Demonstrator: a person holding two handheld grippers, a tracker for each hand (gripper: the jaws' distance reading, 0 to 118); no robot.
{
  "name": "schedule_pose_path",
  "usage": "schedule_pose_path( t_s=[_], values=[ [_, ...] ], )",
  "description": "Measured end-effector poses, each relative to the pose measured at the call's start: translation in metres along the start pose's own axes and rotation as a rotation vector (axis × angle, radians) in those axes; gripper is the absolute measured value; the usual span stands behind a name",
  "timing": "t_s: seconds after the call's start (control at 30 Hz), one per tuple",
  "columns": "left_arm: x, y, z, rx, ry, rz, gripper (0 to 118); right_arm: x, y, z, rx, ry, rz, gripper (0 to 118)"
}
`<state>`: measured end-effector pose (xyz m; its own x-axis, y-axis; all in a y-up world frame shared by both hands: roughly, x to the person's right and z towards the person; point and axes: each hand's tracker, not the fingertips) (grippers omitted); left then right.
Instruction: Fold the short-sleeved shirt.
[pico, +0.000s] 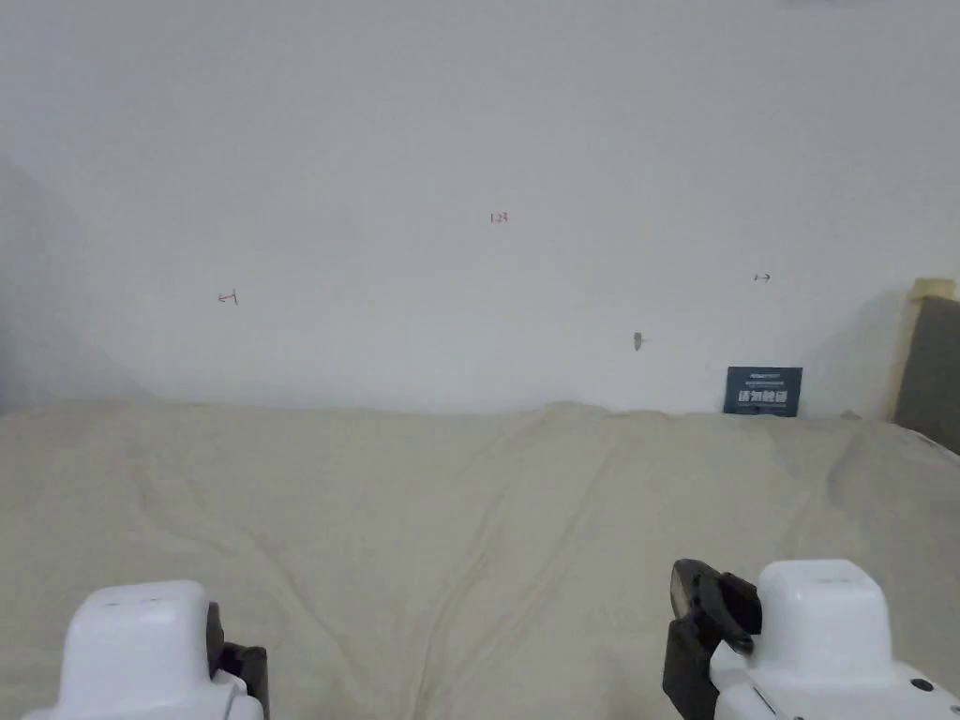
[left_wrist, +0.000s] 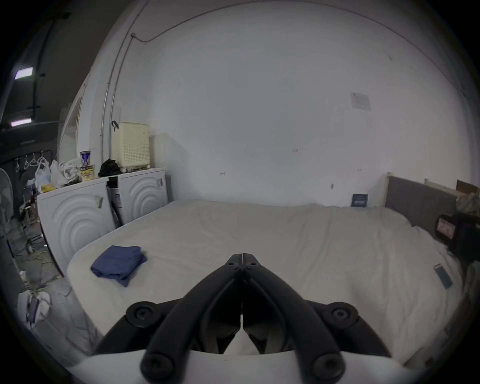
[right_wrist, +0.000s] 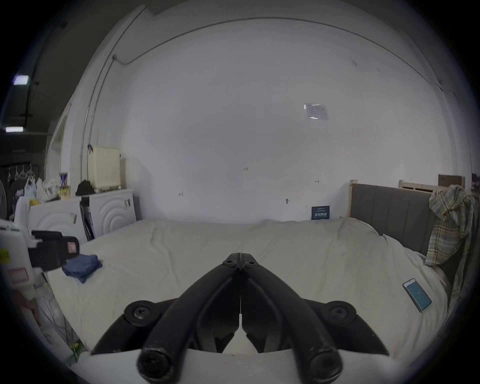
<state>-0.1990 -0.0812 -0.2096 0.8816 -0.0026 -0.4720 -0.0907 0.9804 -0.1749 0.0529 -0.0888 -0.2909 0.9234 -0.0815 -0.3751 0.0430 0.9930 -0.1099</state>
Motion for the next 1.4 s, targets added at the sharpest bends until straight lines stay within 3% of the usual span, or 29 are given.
schedule_pose_path(
  t_s=[0.07, 0.13, 0.2, 0.23, 0.27, 0.3, 0.33, 0.43, 0.53, 0.6, 0.73, 0.87, 0.97, 1.1, 1.23, 1.4],
  values=[
    [0.007, 0.004, 0.001, -0.033, -0.155, -0.059, 0, 0.009, 0.004, 0.007, 0.001, 0.009, 0.0, 0],
    [0.02, 0.002, 0.007, -0.006, -0.076, -0.085, 0, 0.014, 0.003, 0.014, 0.027, -0.039, 0.025, 1],
    [0.025, 0.0, 0.011, 0.012, -0.08, -0.111, 5, 0.021, 0.001, 0.02, 0.033, -0.051, 0.011, 17],
    [0.025, 0.0, 0.011, 0.016, -0.096, -0.127, 21, 0.024, 0.002, 0.019, 0.02, -0.042, 0.004, 28],
    [0.028, 0.001, 0.01, 0.007, -0.102, -0.132, 51, 0.026, 0.002, 0.017, -0.01, -0.043, 0.004, 46],
    [0.028, 0.002, 0.008, -0.01, -0.099, -0.134, 97, 0.027, 0.002, 0.017, -0.03, -0.055, 0.007, 77],
    [0.026, 0.003, 0.007, -0.024, -0.098, -0.14, 118, 0.028, 0.001, 0.016, -0.045, -0.077, 0.003, 97],
    [0.019, 0.007, 0.013, 0.048, -0.061, -0.157, 117, 0.033, 0.0, 0.016, -0.064, -0.105, -0.065, 105],
    [0.017, 0.01, 0.011, -0.013, -0.076, -0.13, 118, 0.043, 0.0, 0.014, -0.095, 0.033, -0.132, 105],
    [0.013, 0.012, 0.011, -0.023, -0.06, -0.13, 118, 0.046, 0.002, 0.01, -0.13, 0.01, -0.158, 105],
    [0.012, 0.011, 0.012, -0.037, -0.055, -0.131, 118, 0.044, 0.004, 0.011, -0.132, 0.006, -0.117, 105],
    [0.011, 0.012, 0.013, -0.044, -0.08, -0.102, 118, 0.034, 0.005, 0.018, -0.051, -0.156, -0.097, 105],
    [0.012, 0.01, 0.014, -0.04, -0.075, -0.104, 118, 0.03, 0.004, 0.019, -0.059, -0.179, -0.065, 105],
    [0.012, 0.009, 0.016, -0.038, -0.097, -0.085, 118, 0.032, 0.002, 0.023, -0.087, -0.056, -0.073, 105],
    [0.013, 0.006, 0.015, -0.048, -0.111, -0.071, 118, 0.034, 0.01, 0.022, -0.21, 0.028, -0.164, 105],
    [0.014, 0.005, 0.017, -0.043, -0.112, -0.087, 118, 0.034, 0.012, 0.024, -0.187, 0.015, -0.157, 105]
  ],
)
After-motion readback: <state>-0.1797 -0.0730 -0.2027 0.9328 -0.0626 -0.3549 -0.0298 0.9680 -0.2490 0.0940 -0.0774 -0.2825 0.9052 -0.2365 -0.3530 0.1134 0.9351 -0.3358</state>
